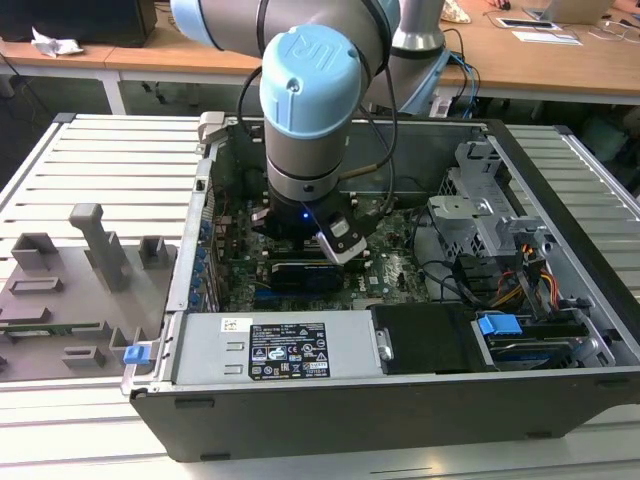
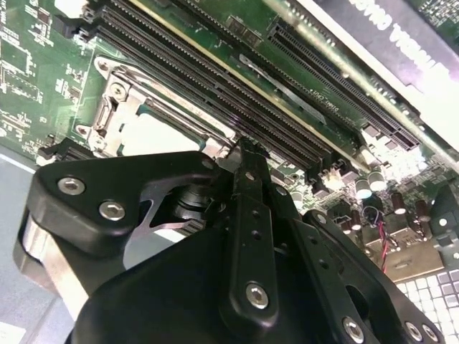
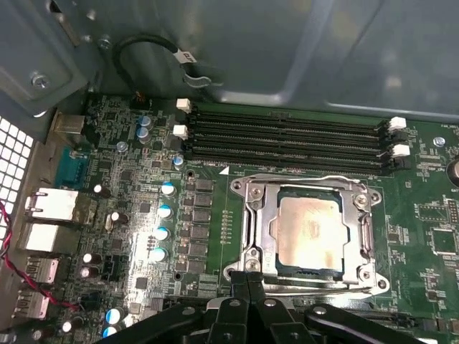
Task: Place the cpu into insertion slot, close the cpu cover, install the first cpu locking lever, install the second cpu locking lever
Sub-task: 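Install the second cpu locking lever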
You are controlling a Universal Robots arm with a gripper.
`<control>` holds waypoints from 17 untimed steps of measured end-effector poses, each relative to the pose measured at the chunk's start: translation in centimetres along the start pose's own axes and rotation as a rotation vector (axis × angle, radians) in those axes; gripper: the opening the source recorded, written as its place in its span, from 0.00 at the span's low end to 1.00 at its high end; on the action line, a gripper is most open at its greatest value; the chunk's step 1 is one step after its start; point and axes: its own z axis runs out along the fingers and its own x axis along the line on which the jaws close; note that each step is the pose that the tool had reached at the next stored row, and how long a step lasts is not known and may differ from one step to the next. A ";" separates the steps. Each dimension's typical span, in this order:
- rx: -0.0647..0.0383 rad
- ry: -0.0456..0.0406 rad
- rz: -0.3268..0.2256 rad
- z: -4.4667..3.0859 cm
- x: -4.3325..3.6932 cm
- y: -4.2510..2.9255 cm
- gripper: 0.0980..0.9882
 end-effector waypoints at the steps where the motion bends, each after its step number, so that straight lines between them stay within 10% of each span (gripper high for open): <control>1: -0.002 -0.0008 0.000 0.13 0.09 -0.06 0.01; 11: -0.054 -0.0058 0.000 0.76 0.55 -0.26 0.01; 17: -0.063 -0.0066 0.001 1.01 0.84 -0.33 0.01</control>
